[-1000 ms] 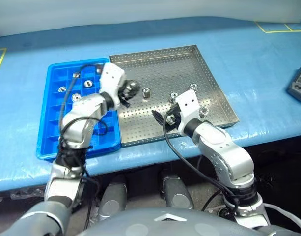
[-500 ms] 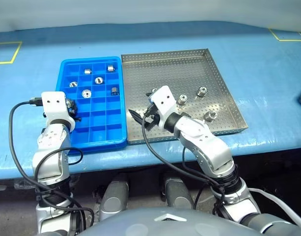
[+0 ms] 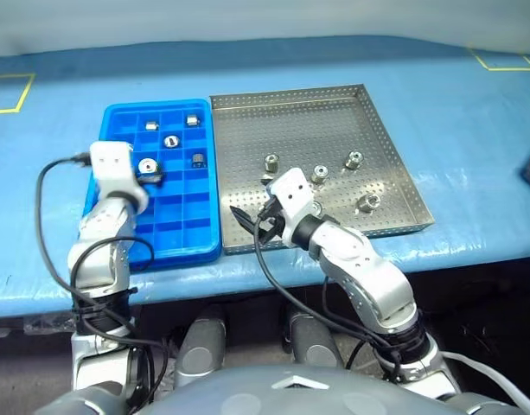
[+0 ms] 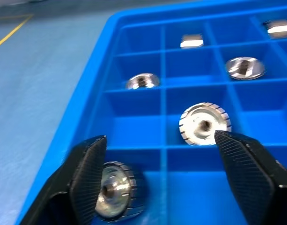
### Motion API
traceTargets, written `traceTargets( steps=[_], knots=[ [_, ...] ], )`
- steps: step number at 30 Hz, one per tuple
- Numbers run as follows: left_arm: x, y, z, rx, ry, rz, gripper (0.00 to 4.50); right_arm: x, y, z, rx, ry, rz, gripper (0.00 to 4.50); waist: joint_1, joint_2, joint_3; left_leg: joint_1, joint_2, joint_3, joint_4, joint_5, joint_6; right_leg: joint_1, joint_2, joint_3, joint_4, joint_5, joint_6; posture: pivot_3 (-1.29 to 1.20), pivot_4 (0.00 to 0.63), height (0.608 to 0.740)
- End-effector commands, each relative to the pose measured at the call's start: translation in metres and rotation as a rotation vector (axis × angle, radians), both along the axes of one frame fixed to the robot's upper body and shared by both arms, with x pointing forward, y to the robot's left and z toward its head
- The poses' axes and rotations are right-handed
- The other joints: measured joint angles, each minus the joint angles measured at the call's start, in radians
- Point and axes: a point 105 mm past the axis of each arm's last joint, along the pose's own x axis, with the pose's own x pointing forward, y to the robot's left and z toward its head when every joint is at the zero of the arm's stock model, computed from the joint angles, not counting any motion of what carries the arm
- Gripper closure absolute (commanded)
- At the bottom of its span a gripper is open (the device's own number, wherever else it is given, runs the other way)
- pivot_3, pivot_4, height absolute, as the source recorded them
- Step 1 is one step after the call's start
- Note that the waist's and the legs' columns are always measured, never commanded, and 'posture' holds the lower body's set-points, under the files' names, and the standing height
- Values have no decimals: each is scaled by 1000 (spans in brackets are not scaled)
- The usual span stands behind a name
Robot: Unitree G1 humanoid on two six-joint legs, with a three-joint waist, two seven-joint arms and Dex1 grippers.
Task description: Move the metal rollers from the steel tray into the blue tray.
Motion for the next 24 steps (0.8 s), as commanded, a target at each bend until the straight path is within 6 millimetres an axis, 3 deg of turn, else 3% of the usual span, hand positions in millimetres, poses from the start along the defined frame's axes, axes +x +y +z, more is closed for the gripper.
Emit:
traceTargets(
  steps=[1, 4, 7, 12, 15, 19, 22, 24],
  knots=[
    [-3, -62, 33, 22, -48, -357, 44, -4, -10, 15, 32, -38, -7, 0, -6, 0, 0, 0, 0, 0, 0, 0, 0, 0, 0, 0, 0, 0, 0, -41, 150, 740],
    [16, -91, 28, 68, 6, -467, 44, -4, -20, 12, 20, -24, -32, 0, -24, 1, -1, 2, 0, 2, -1, 0, 0, 1, 0, 1, 0, 0, 0, -57, 150, 740],
    [48, -121, 4, 108, 99, -482, 44, -2, -28, 7, 3, -18, -78, 0, -29, 1, -1, 4, 1, 2, -1, 0, 1, 2, 1, 0, 1, 0, 0, -97, 150, 740],
    [74, -150, -37, 133, 206, -465, 44, -4, -32, 6, 13, -24, -131, 0, -62, 1, -1, 2, 0, 5, -1, -1, 3, 1, 0, 3, -1, 0, 1, -176, 150, 740],
    [82, -153, -57, 117, 255, -408, 44, -6, -33, 6, 21, -24, -159, 0, -83, 1, -1, 0, 0, 6, -1, -2, 4, -3, 0, 4, -1, 0, 1, -224, 150, 740],
    [90, -138, -72, 169, 288, -266, 44, -8, -36, 6, 29, -24, -186, 0, -104, 1, -1, -3, 0, 6, 0, -2, 5, -4, 0, 4, -2, 0, 1, -240, 150, 740],
    [91, -131, -78, 155, 311, -204, 598, -7, -40, 5, 23, -23, -205, 0, -116, 1, -1, -3, 0, 6, 2, -2, 5, -3, 0, 4, -2, 1, 3, -239, 150, 740],
    [88, -131, -83, 145, 343, -201, 1240, -6, -40, 5, 22, -23, -207, 0, -122, 1, -1, -2, 0, 6, 2, -2, 5, -3, 0, 4, -1, 2, 4, -220, 150, 740]
  ],
)
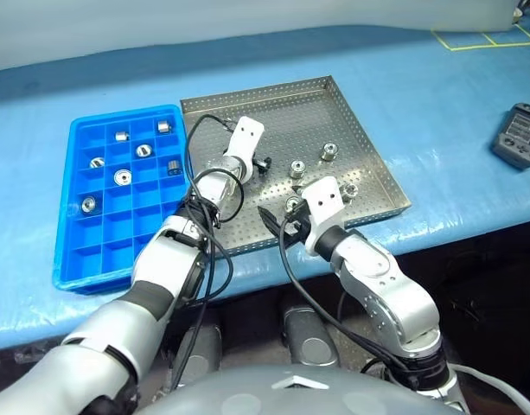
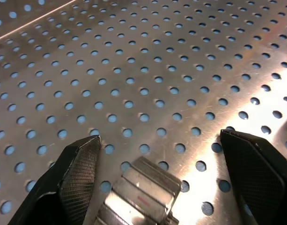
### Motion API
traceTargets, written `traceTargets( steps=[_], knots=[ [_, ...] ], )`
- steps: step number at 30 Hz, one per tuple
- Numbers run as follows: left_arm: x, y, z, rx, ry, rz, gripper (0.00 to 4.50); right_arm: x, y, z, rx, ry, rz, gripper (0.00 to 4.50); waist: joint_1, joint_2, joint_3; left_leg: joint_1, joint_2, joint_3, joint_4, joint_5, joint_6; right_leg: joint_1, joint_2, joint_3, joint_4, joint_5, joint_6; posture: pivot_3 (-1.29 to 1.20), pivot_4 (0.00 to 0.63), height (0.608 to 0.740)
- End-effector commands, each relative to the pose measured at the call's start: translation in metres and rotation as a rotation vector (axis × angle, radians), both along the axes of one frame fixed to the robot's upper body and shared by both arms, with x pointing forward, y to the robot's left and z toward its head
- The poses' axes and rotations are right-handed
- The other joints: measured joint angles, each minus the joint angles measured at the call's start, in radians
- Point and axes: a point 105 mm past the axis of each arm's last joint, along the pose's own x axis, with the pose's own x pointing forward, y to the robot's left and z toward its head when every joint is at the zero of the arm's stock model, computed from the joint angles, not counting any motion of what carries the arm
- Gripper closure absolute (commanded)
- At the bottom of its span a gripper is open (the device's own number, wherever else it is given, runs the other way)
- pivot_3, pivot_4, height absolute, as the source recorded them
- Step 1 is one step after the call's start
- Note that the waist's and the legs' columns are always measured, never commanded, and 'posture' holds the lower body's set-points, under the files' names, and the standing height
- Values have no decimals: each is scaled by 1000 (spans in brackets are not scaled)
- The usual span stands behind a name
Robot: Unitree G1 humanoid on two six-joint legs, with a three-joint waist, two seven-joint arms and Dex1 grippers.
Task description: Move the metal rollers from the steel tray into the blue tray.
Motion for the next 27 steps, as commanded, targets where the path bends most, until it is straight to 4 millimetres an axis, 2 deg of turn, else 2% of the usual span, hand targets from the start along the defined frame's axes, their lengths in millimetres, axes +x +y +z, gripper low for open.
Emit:
traceTargets(
  steps=[1, 6, 7, 9, 12, 13, 14, 16, 18, 19, 22, 24, 27],
  knots=[
    [-4, 5, -10, 14, 56, 35, 1581, 0, -2, 15, 16, -60, -8, 0, -6, 0, 0, 1, 0, 0, 0, 0, 0, 1, 0, 0, 0, 0, 1, -211, 150, 740],
    [-30, 3, -17, -32, 120, -1, 3183, 5, -1, 16, 19, -62, 2, 0, -15, 1, -1, 7, 0, 2, -2, 0, 0, 5, 0, 2, 1, 0, 0, -162, 150, 740],
    [-35, 2, -15, -44, 116, -11, 3237, 6, 0, 17, 21, -62, 5, 0, -13, 2, -1, 7, 1, 2, -2, 0, 0, 5, 0, 2, 1, 0, 0, -136, 150, 740],
    [-49, 2, 7, -116, 38, -24, 3237, 8, 4, 18, 30, -63, 20, 0, -13, 2, -1, 7, 1, 2, -2, 0, 0, 5, 0, 2, 1, 0, 0, -112, 150, 740],
    [-72, 16, 66, -300, -181, 7, 3237, 9, 14, 21, 43, -66, 59, 0, -3, 2, -1, 6, 1, 4, -3, 0, 0, 1, 0, 4, 2, 0, -1, -81, 150, 740],
    [-78, 21, 76, -321, -221, 22, 3237, 9, 15, 22, 45, -67, 67, 0, 9, 2, 0, 5, 1, 4, -3, 0, 0, 0, 0, 4, 2, 0, -1, -75, 150, 740],
    [-85, 33, 87, -330, -266, 54, 3237, 9, 18, 23, 45, -71, 82, 0, 23, 2, 0, 4, 1, 3, -3, 0, 0, 0, 1, 4, 3, 0, -1, -75, 150, 740],
    [-100, 71, 99, -275, -341, 196, 3237, 10, 25, 27, 55, -78, 118, 0, 37, 2, -1, 4, 1, 3, -2, 1, -1, 0, 1, 4, 3, 0, -1, -13, 150, 740],
    [-118, 115, 102, -207, -386, 378, 3237, 11, 33, 29, 66, -81, 158, 0, 45, 2, -1, 8, 1, 4, -3, 0, -1, 4, 1, 4, 2, -1, -2, 40, 150, 740],
    [-128, 131, 103, -173, -400, 442, 3237, 12, 37, 29, 67, -79, 177, 0, 50, 2, -1, 10, 2, 5, -4, 0, -1, 5, 1, 5, 2, -1, -3, 50, 150, 740],
    [-148, 157, 102, -118, -409, 559, 3237, 12, 45, 29, 68, -76, 227, 0, 87, 0, 0, 10, 2, 4, -4, 0, -1, 5, 1, 3, 2, -1, -3, 116, 150, 740],
    [-163, 175, 92, -71, -382, 643, 3237, 13, 52, 29, 71, -74, 265, 0, 116, -1, 0, 9, 1, 1, -3, 0, -1, 5, 1, 2, 2, -2, -4, 150, 150, 740],
    [-174, 179, 75, -85, -317, 688, 3237, 14, 59, 28, 65, -71, 303, 0, 146, -1, 0, 8, 0, 1, -3, 0, -1, 6, 0, 2, 0, -2, -5, 170, 150, 740]
  ],
)
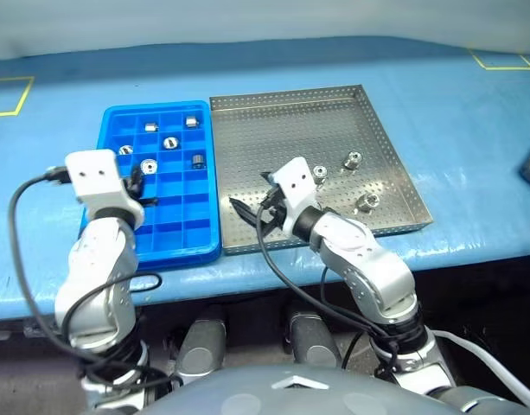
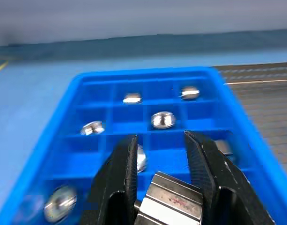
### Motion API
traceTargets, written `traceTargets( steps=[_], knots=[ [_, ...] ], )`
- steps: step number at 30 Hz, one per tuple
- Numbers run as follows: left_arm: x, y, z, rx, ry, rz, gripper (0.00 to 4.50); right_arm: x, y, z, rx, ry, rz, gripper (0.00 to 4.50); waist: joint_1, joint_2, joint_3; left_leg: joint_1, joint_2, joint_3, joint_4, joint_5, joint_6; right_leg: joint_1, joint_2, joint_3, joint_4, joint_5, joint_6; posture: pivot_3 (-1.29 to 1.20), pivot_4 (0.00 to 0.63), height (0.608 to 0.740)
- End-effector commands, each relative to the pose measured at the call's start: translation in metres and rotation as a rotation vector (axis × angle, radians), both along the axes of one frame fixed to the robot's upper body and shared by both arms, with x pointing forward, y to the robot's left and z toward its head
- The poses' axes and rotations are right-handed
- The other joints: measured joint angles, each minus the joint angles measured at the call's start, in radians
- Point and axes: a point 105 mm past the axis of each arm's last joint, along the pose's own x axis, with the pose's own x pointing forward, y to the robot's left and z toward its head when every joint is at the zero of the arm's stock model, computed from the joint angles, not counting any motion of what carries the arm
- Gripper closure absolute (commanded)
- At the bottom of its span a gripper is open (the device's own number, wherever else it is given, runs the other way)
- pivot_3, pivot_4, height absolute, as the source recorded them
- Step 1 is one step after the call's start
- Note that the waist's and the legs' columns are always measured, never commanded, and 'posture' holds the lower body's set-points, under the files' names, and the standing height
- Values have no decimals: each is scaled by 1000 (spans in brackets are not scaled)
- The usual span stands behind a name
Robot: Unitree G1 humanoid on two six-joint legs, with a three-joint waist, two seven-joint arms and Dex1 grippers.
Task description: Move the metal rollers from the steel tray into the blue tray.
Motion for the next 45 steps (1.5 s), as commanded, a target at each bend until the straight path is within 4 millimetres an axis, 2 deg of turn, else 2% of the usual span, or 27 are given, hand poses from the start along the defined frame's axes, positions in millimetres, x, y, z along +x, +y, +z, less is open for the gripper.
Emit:
traceTargets(
  steps=[1, 7, 13, 15, 17, 18, 23, 25, 28, 30, 33, 35, 38, 43, 45],
  knots=[
    [-10, -3, -1, -25, -10, 10, 3237, -1, 7, 11, 24, -45, 50, 0, 17, 0, 0, 0, 0, 0, 0, 0, 0, 0, 0, 0, 0, 0, 0, 173, 150, 740],
    [-6, -8, -31, -59, 81, -7, 3237, -2, 9, 11, 33, -38, 56, 0, 31, 0, 0, -1, 1, -1, 0, 0, -1, -1, 0, -2, 1, -3, -5, 149, 150, 740],
    [7, -11, -42, -55, 116, -51, 3237, -3, 4, 8, 26, -33, 25, 0, 24, 0, 0, -2, 1, -1, 0, 0, -1, -2, 0, -2, 0, -3, -5, 111, 150, 740],
    [11, -13, -45, -59, 124, -66, 2508, -3, 1, 8, 31, -33, 7, 0, 21, 0, 0, -2, 1, -1, -1, 0, -1, -2, 0, -2, 0, -3, -6, 78, 150, 740],
    [17, -19, -39, -66, 101, -98, 1994, -4, -4, 8, 28, -31, -15, 0, 18, 0, 0, -2, 1, -1, -1, 0, -1, -2, 0, -2, 0, -3, -6, 66, 150, 740],
    [19, -22, -37, -68, 93, -108, 1588, -4, -5, 7, 27, -30, -22, 0, 16, 0, 0, -2, 1, -1, -1, 0, -1, -2, 0, -2, 0, -3, -5, 51, 150, 740],
    [30, -40, -14, -67, 17, -202, 22, -7, -16, 7, 22, -25, -67, 0, -3, 0, 0, -3, 1, -1, 0, 0, -1, -2, 0, -2, 0, -3, -5, 1, 150, 740],
    [38, -51, 0, -71, -26, -256, 22, -8, -23, 5, 14, -21, -94, 0, -10, 0, 0, -3, 1, -1, 0, 0, -1, -2, 0, -2, 0, -3, -5, -17, 150, 740],
    [45, -61, 11, -51, -54, -297, 22, -8, -31, 4, 11, -18, -130, 0, -22, 0, 0, -3, 1, -1, 0, 0, -1, -2, 0, -2, 0, -3, -5, -42, 150, 740],
    [50, -74, 21, -35, -87, -364, 22, -9, -38, 5, 16, -18, -165, 0, -32, 0, 0, -3, 1, 0, 0, 0, -1, -2, 0, -2, 0, -3, -5, -61, 150, 740],
    [58, -109, 32, -22, -116, -566, 22, -11, -49, 7, 20, -19, -203, 0, -38, 0, 0, -3, 1, 0, 0, 0, -1, -2, 0, -2, 0, -2, -3, -89, 150, 740],
    [66, -140, 24, -74, -59, -742, 22, -16, -57, 3, -1, -8, -214, 0, -38, 0, 0, -3, 1, 0, 0, 0, -1, -2, 0, -2, 0, -2, -4, -102, 150, 740],
    [83, -180, 7, -138, 53, -909, 22, -25, -69, -2, -31, 8, -232, 0, -40, 0, 0, -3, 0, 0, 1, 0, -1, -1, 0, -2, -1, -2, -3, -133, 150, 740],
    [103, -230, -19, -89, 141, -1053, 22, -28, -86, -9, -56, 27, -326, 0, -78, 0, 0, -3, 0, 3, 1, 0, 1, -2, 0, 0, -1, -2, -3, -214, 150, 740],
    [111, -242, -27, -48, 152, -1067, 22, -29, -88, -10, -52, 28, -357, 0, -93, 0, 0, -4, 1, 3, 1, -1, 1, -3, 0, 0, -1, 0, 1, -247, 150, 740]
  ],
)
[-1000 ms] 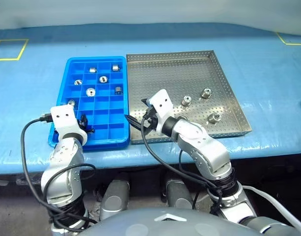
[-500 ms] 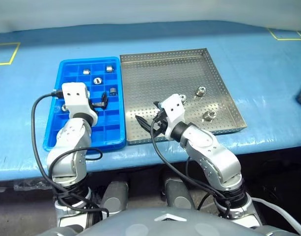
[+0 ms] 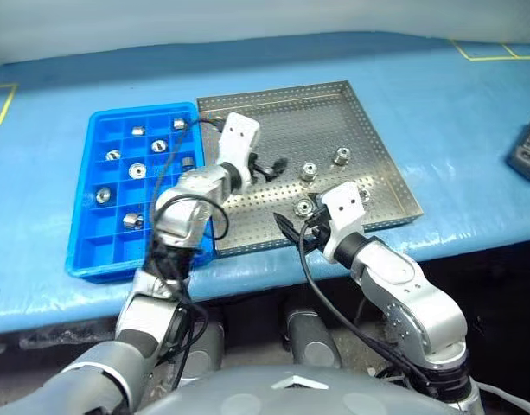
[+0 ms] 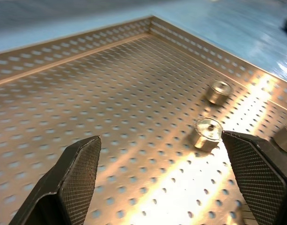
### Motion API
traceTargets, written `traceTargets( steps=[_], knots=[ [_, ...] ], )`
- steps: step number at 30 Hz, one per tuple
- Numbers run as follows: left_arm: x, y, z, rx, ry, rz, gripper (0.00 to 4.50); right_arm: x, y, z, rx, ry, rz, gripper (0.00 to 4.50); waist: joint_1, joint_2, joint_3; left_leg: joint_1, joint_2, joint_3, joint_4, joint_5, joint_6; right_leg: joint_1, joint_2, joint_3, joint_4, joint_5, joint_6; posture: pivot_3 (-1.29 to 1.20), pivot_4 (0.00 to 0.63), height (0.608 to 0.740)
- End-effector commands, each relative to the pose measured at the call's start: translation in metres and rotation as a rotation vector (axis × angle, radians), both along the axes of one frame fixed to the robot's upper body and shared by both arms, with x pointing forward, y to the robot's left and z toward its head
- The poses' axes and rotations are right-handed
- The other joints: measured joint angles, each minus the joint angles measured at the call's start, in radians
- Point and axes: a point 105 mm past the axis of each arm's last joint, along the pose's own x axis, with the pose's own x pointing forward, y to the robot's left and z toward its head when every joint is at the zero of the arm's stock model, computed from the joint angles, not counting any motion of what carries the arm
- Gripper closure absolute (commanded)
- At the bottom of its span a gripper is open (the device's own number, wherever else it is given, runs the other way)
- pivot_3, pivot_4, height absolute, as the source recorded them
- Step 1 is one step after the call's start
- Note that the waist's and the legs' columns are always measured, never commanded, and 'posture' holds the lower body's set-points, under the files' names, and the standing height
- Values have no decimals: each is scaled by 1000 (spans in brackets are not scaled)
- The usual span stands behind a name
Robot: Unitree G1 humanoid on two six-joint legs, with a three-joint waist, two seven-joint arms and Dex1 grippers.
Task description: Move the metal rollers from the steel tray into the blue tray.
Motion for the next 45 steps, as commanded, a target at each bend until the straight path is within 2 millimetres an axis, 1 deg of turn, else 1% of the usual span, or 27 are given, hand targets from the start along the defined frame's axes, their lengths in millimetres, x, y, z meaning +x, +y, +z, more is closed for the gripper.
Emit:
traceTargets(
  steps=[1, 6, 9, 12, 15, 18, 20, 22, 24, 25, 27, 29, 30, 31, 33, 34, 36, 38, 40, 42, 45],
  knots=[
    [11, -22, -4, 45, -63, -60, 22, -2, -3, 13, 20, -56, -51, 0, -15, 0, 0, 0, 0, 0, 0, 0, 0, 0, 0, 0, 0, 0, 0, -259, 150, 740],
    [26, -31, -18, 94, -66, -6, 22, -6, -3, 12, 38, -53, -87, 0, -61, 0, 0, -1, 0, 3, 0, -1, 2, -1, 0, 2, 0, 1, 2, -296, 150, 740],
    [29, -34, -34, 156, -55, 16, 22, -7, 0, 13, 49, -55, -89, 0, -83, 0, 0, -1, 0, 3, 0, -1, 2, -1, 0, 3, -1, 1, 3, -300, 150, 740],
    [32, -34, -48, 195, -28, 56, 22, -6, 4, 13, 57, -60, -83, 0, -99, 0, 0, -1, 0, 3, 0, -1, 2, -1, 0, 3, -1, 1, 3, -301, 150, 740],
    [37, -28, -57, 217, -6, 121, 578, -4, 6, 13, 57, -60, -76, 0, -116, 0, 0, 0, 0, 3, 0, -1, 2, -1, 0, 3, -1, 1, 4, -297, 150, 740],
    [39, -25, -59, 220, 0, 149, 1518, -2, 9, 13, 57, -62, -63, 0, -134, 0, 0, 1, 0, 3, 0, -1, 2, 0, 0, 3, -1, 1, 5, -285, 150, 740],
    [42, -24, -54, 195, -3, 163, 2147, -1, 10, 14, 57, -64, -59, 0, -140, 0, 0, 1, 0, 3, 0, -1, 2, 1, 0, 3, -1, 1, 5, -277, 150, 740],
    [47, -20, -44, 168, -27, 174, 2764, 1, 10, 15, 59, -66, -55, 0, -140, 0, 0, 1, 0, 3, 0, -1, 2, 1, 0, 3, -1, 2, 5, -254, 150, 740],
    [51, -12, -27, 116, -75, 193, 2770, 3, 12, 15, 61, -67, -44, 0, -140, 0, 0, 1, 0, 3, 0, -1, 2, 0, 0, 3, -1, 2, 5, -208, 150, 740],
    [52, -4, -13, 62, -117, 216, 2770, 4, 15, 16, 65, -67, -28, 0, -139, 0, 0, 0, 0, 3, 0, -1, 2, 0, 0, 3, 0, 2, 5, -192, 150, 740],
    [47, 15, 9, -18, -178, 272, 2770, 7, 23, 17, 70, -68, 8, 0, -138, 1, 1, 0, 0, 4, -1, -1, 2, -2, 0, 5, 0, 2, 5, -173, 150, 740],
    [31, 50, 30, -66, -259, 370, 2770, 10, 37, 21, 86, -79, 69, 0, -136, 1, 1, -1, 1, 4, -2, -1, 2, -4, 0, 5, 1, 2, 5, -122, 150, 740],
    [18, 69, 37, -72, -293, 418, 2770, 11, 44, 24, 93, -86, 101, 0, -137, 2, 1, -1, 1, 5, -3, -1, 2, -5, 1, 6, 2, 2, 5, -112, 150, 740],
    [6, 88, 41, -58, -321, 475, 2770, 13, 50, 26, 101, -92, 133, 0, -126, 2, 1, 0, 2, 6, -4, -1, 2, -6, 1, 8, 2, 2, 4, -91, 150, 740],
    [-23, 129, 43, 4, -356, 604, 2770, 16, 64, 29, 109, -100, 204, 0, -109, 2, 1, 0, 2, 6, -3, -1, 2, -6, 2, 9, 4, 1, 3, -45, 150, 740],
    [-35, 145, 43, 35, -358, 666, 2770, 17, 69, 29, 107, -102, 231, 0, -84, 2, 1, 1, 2, 6, -4, -1, 2, -6, 3, 10, 4, 1, 3, -32, 150, 740],
    [-59, 175, 40, 84, -345, 789, 2770, 19, 78, 31, 112, -105, 280, 0, -42, 2, 1, 2, 1, 5, -3, -1, 2, -4, 3, 9, 3, 1, 2, 63, 150, 740],
    [-82, 198, 37, 127, -320, 894, 2770, 21, 86, 32, 118, -107, 324, 0, 2, 2, 1, 2, 1, 4, -1, -1, 2, -2, 3, 8, 2, 1, 3, 103, 150, 740],
    [-102, 213, 32, 158, -283, 981, 2770, 21, 93, 33, 120, -107, 371, 0, 52, 0, 1, 1, -1, 3, 0, -1, 2, -1, 1, 7, 1, 1, 2, 144, 150, 740],
    [-116, 222, 27, 179, -248, 1041, 2770, 22, 98, 33, 118, -107, 405, 0, 84, -1, 1, 1, -1, 2, 0, -1, 2, 0, 1, 5, 0, 0, 1, 171, 150, 740],
    [-131, 228, 18, 202, -192, 1089, 2770, 22, 102, 33, 116, -107, 433, 0, 109, -1, 1, 1, -1, 0, 1, -1, 1, 1, 0, 3, 0, -1, 0, 188, 150, 740]
  ],
)
